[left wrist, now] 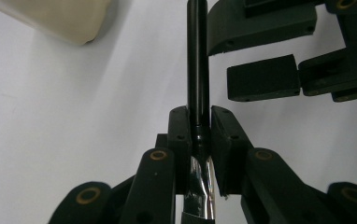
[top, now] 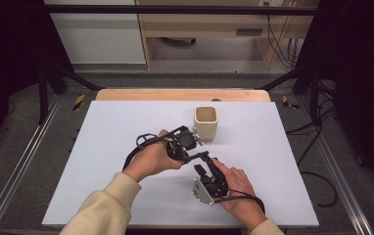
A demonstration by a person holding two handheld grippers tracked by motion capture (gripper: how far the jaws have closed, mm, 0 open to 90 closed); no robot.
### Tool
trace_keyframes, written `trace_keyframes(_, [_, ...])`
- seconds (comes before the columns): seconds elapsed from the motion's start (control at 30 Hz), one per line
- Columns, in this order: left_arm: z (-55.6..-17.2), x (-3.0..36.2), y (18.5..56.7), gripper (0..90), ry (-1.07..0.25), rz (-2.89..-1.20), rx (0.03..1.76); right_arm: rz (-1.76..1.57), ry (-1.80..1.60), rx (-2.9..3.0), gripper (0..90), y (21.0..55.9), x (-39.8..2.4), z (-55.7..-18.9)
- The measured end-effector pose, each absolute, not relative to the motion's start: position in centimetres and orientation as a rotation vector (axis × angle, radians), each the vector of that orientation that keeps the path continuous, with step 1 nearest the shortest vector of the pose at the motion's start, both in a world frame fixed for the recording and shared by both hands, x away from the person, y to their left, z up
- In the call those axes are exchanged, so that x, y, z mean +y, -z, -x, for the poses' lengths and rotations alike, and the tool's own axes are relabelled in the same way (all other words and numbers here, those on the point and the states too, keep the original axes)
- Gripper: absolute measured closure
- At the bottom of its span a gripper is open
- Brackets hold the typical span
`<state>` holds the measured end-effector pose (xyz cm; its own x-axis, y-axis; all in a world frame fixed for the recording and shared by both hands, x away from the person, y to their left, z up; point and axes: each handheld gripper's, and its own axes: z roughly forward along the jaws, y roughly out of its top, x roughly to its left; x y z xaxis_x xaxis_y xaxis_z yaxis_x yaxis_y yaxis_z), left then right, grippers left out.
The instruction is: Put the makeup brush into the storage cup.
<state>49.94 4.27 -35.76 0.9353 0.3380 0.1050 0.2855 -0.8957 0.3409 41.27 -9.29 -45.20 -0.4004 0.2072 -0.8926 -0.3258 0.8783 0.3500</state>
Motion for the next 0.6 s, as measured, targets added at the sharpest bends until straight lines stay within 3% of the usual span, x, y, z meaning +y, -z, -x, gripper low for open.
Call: trace_keyframes(0.6, [-49.71, 4.11, 35.78, 78.2, -0.217, -2.786, 0.440, 0.178, -0.525, 1.878, 58.7, 45.52, -8.75, -41.26])
